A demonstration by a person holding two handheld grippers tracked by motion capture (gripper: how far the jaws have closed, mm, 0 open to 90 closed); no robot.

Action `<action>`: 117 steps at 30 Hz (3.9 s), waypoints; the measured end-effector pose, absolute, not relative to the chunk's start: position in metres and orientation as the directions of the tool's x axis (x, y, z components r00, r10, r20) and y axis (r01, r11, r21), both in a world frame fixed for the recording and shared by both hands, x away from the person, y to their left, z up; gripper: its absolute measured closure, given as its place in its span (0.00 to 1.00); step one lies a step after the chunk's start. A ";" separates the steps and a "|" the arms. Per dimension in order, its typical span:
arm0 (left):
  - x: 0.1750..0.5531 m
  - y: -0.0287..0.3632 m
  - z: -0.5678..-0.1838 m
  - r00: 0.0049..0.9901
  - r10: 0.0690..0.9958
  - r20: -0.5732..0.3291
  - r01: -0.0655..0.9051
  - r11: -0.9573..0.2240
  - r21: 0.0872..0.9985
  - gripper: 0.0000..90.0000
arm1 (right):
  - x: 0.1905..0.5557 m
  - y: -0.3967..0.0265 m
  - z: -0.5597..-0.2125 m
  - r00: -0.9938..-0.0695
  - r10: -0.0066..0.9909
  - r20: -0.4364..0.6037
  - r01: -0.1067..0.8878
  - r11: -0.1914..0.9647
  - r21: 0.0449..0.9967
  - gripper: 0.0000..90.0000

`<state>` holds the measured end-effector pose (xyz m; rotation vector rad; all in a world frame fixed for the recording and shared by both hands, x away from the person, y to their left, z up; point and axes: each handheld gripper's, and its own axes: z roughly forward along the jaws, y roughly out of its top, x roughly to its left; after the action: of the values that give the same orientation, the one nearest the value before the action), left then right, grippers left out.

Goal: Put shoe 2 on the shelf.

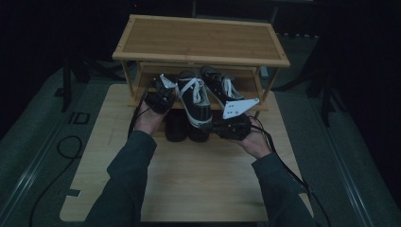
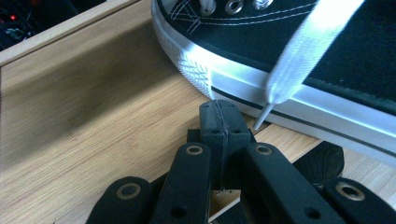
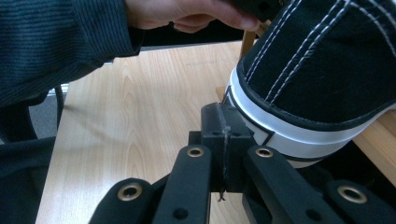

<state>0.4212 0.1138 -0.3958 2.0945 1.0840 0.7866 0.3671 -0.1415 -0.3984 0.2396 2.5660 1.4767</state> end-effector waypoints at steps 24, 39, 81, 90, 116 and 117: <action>0.420 0.112 -0.396 0.472 0.851 0.230 0.459 -0.460 0.760 1.00 | 0.377 -0.118 -0.393 -0.943 0.295 -0.154 0.011 0.489 0.872 1.00; 0.421 0.114 -0.396 0.491 0.840 0.233 0.450 -0.473 0.757 1.00 | 0.378 -0.111 -0.403 -0.948 0.291 -0.132 0.041 0.519 0.854 1.00; 0.419 0.130 -0.396 0.462 0.855 0.236 0.466 -0.460 0.756 1.00 | 0.387 -0.087 -0.397 -0.913 0.347 -0.215 0.000 0.527 0.850 1.00; 0.419 0.131 -0.396 0.462 0.856 0.231 0.464 -0.455 0.760 1.00 | 0.394 -0.081 -0.405 -0.904 0.359 -0.231 0.003 0.546 0.838 1.00; 0.418 0.131 -0.398 0.458 0.861 0.220 0.456 -0.440 0.773 1.00 | 0.405 -0.061 -0.406 -0.879 0.419 -0.225 0.046 0.546 0.837 1.00; 0.418 0.131 -0.398 0.458 0.861 0.220 0.456 -0.440 0.773 1.00 | 0.405 -0.062 -0.407 -0.881 0.419 -0.220 0.049 0.543 0.838 1.00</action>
<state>0.4178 0.1308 -0.3978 2.0696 1.0940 0.8162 0.4053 -0.0615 -0.4065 0.3822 2.3872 1.2792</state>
